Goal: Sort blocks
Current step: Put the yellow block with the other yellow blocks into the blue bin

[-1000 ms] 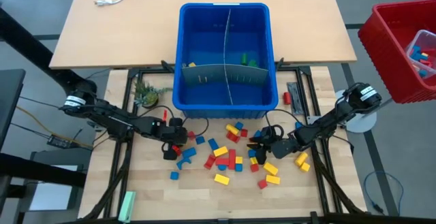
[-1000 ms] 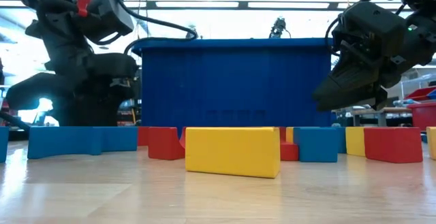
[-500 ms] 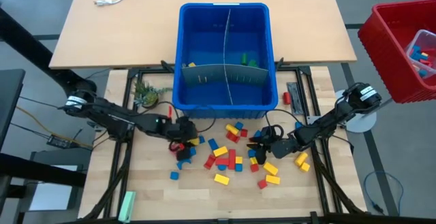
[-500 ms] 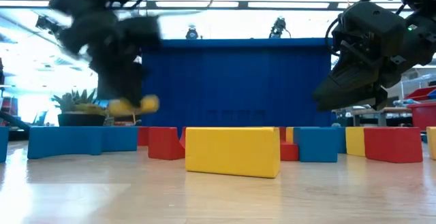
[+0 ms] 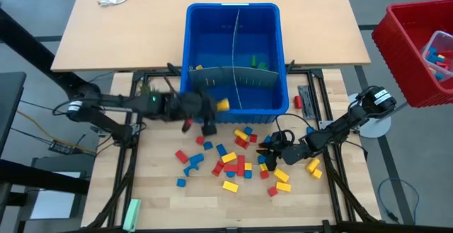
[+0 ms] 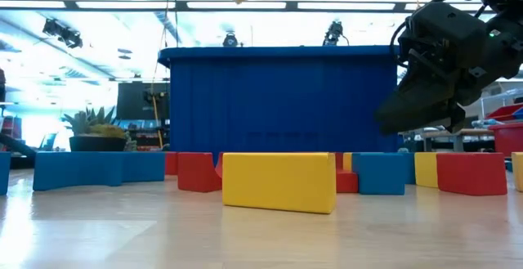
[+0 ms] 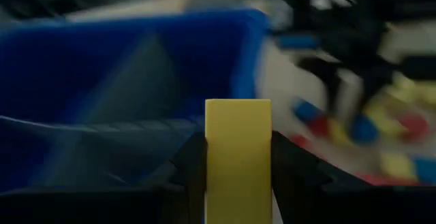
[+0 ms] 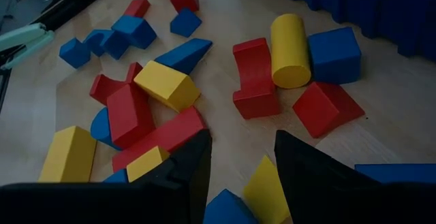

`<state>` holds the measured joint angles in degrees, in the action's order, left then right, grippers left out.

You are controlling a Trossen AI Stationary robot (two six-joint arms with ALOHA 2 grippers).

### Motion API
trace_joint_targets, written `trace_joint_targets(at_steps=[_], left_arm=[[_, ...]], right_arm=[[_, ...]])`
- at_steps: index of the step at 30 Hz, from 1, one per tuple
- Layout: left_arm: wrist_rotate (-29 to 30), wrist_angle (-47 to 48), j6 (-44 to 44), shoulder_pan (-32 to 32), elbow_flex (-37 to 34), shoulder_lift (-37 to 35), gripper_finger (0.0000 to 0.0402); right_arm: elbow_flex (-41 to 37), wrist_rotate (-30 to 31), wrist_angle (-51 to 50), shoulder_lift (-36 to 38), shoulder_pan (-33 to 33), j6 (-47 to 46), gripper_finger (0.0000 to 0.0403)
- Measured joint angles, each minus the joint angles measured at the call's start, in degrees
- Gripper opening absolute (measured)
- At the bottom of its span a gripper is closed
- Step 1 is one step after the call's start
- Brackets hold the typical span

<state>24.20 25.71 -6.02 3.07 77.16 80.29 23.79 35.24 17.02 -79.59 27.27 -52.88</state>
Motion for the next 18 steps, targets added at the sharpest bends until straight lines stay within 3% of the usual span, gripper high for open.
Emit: trace_joint_targets(at_steps=[6, 18], left_arm=[[1.7, -1.6, -7.0, -11.2, 5.5, -0.1, 0.0139], [-1.6, -9.0, -8.8, -32.2, 4.6, 3.7, 0.0141]], right_arm=[[0.0, -0.2, 0.0, 0.0, 0.0, 0.0, 0.0151], [0.0, 0.7, 0.0, 0.0, 0.0, 0.2, 0.0151]])
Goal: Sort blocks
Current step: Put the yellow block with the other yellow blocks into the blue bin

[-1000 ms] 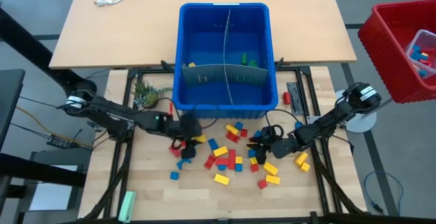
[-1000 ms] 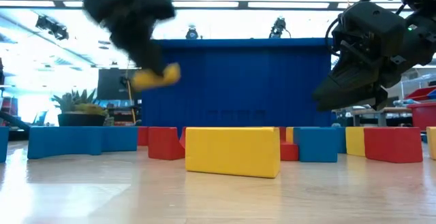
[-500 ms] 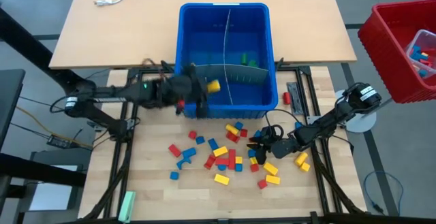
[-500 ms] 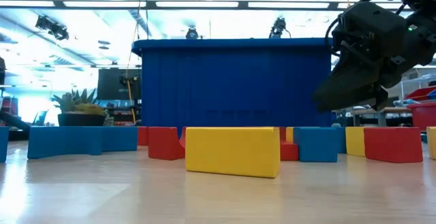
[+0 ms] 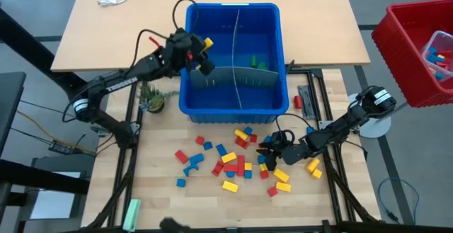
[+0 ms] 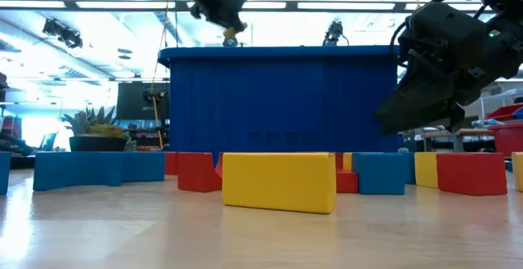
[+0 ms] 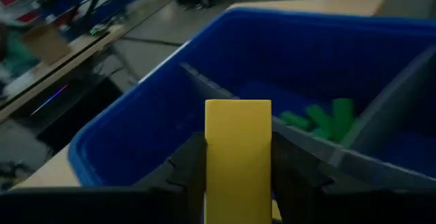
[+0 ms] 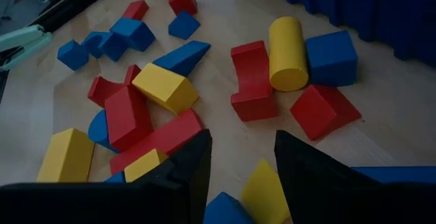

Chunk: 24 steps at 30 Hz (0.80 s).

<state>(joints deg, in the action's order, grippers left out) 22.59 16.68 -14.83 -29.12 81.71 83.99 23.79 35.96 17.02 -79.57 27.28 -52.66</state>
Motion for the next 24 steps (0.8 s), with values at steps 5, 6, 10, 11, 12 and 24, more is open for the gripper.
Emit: trace_joint_targets(at_steps=[5, 6, 10, 11, 12, 24], left_arm=[[0.0, -3.4, 0.0, -4.2, -0.1, 4.4, 0.015], [0.0, -4.2, 0.1, -4.8, -0.2, 5.2, 0.0153], [0.0, -5.7, 0.6, -6.1, -0.2, 6.8, 0.018], [0.0, -5.6, 1.1, -6.2, -0.2, 6.9, 0.0188], [0.0, -5.4, 1.8, -6.2, -0.2, 6.9, 0.0197], [-0.2, 0.5, 5.8, 1.2, -0.1, -3.3, 0.0245]], right_arm=[[0.0, 0.6, 0.0, 0.0, 0.0, 0.3, 0.0151], [0.0, 0.7, 0.0, 0.0, 0.0, 0.3, 0.0151], [0.0, 0.7, -0.2, 0.0, 0.0, 0.4, 0.0151], [0.0, 0.7, -0.2, 0.0, 0.0, 0.4, 0.0151], [0.0, 0.7, -0.2, 0.0, 0.0, 0.4, 0.0151], [0.0, -0.9, 3.1, 0.0, 0.1, 4.1, 0.0151]])
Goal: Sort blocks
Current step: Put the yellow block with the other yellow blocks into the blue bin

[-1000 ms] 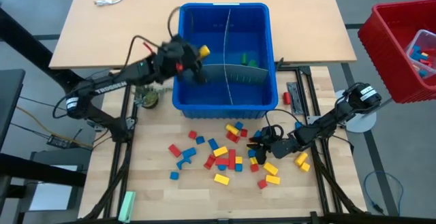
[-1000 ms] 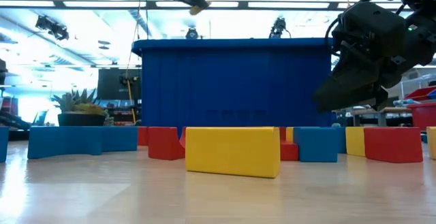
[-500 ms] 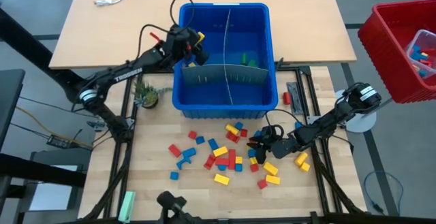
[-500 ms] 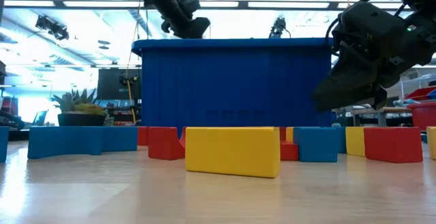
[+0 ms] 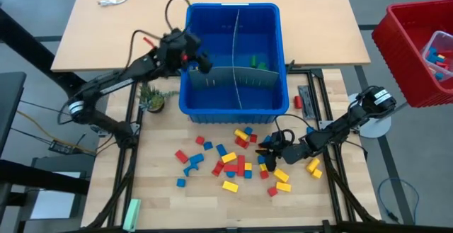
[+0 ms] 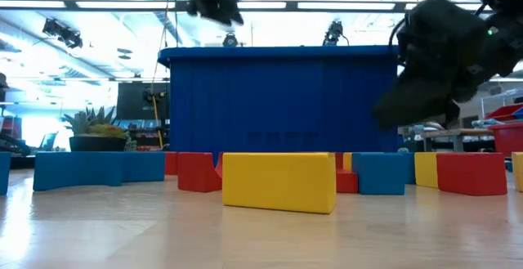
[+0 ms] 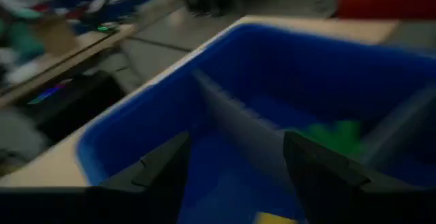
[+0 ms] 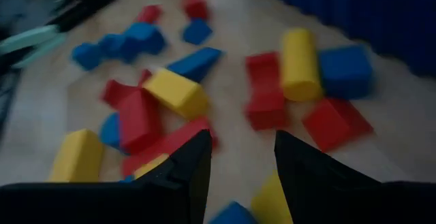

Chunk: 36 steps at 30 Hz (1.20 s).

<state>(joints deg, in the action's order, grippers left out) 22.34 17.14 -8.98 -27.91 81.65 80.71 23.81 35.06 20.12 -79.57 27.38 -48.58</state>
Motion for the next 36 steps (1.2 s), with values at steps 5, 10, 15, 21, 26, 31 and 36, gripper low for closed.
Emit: trace_joint_targets(at_steps=[5, 10, 15, 21, 26, 31, 36], left_arm=[[-0.4, 12.2, 7.4, 11.8, 0.1, -7.6, 0.0237], [-0.5, 24.1, 18.2, 24.0, 0.0, -11.3, 0.0234], [-0.5, 26.6, 26.5, 34.6, -2.6, -11.9, 0.0234], [1.6, 25.4, 32.7, 42.2, -8.3, -11.9, 0.0234], [3.9, 20.7, 36.7, 44.9, -13.7, -11.8, 0.0234], [4.0, 12.1, 37.3, 46.0, -20.0, -11.8, 0.0234], [6.6, 2.7, 34.5, 46.0, -26.4, -11.7, 0.0234]], right_arm=[[0.0, -4.2, 6.1, 0.0, 0.7, 7.8, 0.0151], [2.6, -9.5, 8.3, 0.1, 0.6, 12.7, 0.0151], [7.8, -15.6, 7.7, 0.1, 0.7, 22.0, 0.0151], [18.6, -24.6, -17.4, 1.8, 1.3, 21.9, 0.0151], [28.8, -27.2, -45.1, 2.3, 3.9, 15.9, 0.0151], [30.1, -31.1, -53.9, 2.3, 6.6, 3.4, 0.0151], [29.0, -31.7, -53.8, 2.3, 7.4, -4.2, 0.0152]])
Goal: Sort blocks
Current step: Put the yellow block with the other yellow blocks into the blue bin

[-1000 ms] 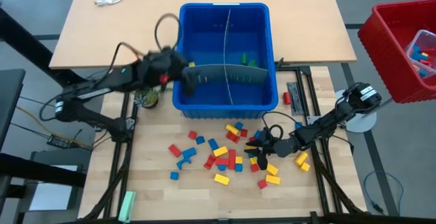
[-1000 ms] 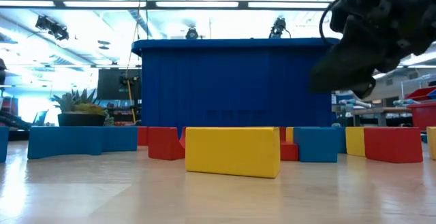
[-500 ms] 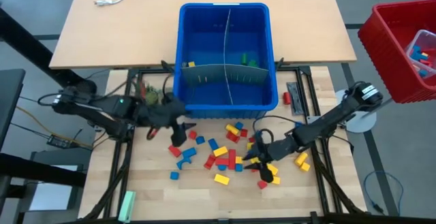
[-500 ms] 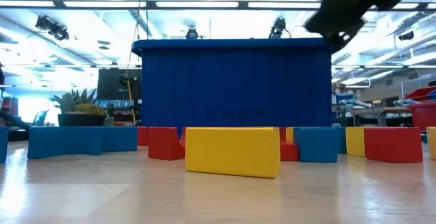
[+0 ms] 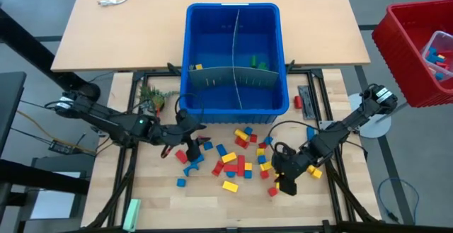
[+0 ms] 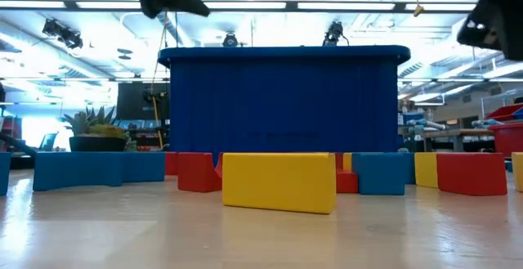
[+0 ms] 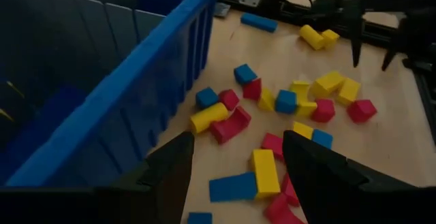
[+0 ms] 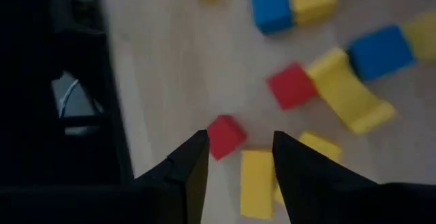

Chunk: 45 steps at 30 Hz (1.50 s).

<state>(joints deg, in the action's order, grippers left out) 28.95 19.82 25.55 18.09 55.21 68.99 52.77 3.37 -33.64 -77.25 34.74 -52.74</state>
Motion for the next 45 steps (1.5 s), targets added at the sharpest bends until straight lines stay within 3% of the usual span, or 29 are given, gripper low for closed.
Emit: trace_joint_targets(at_steps=[5, 10, 15, 24, 38, 45], left_arm=[[0.0, -5.7, 0.2, -0.1, -3.9, 0.0, 0.0234], [-0.3, -8.8, 0.2, 0.0, -6.0, 0.2, 0.0234], [-5.2, -11.6, 0.4, 0.2, -8.9, 1.3, 0.0234], [-5.9, -22.4, 0.2, 1.9, -14.1, 5.9, 0.0234], [-7.2, -26.8, 0.2, 1.9, -14.4, 10.5, 0.0234], [-7.2, -26.8, 0.2, 1.9, -14.4, 10.5, 0.0234]], right_arm=[[-1.0, 2.4, -7.9, -0.4, 0.8, -8.4, 0.0182], [-3.1, 5.0, -7.5, -0.4, 1.8, -11.6, 0.0234], [-6.0, 5.9, -2.9, -0.4, 2.2, -11.9, 0.0257], [-11.2, 8.4, 3.8, -0.5, 2.5, -11.5, 0.0238], [-15.4, 13.3, 11.8, -0.5, 5.6, -11.7, 0.0213], [-15.4, 11.8, 14.8, -4.5, 6.2, -12.7, 0.0212]])
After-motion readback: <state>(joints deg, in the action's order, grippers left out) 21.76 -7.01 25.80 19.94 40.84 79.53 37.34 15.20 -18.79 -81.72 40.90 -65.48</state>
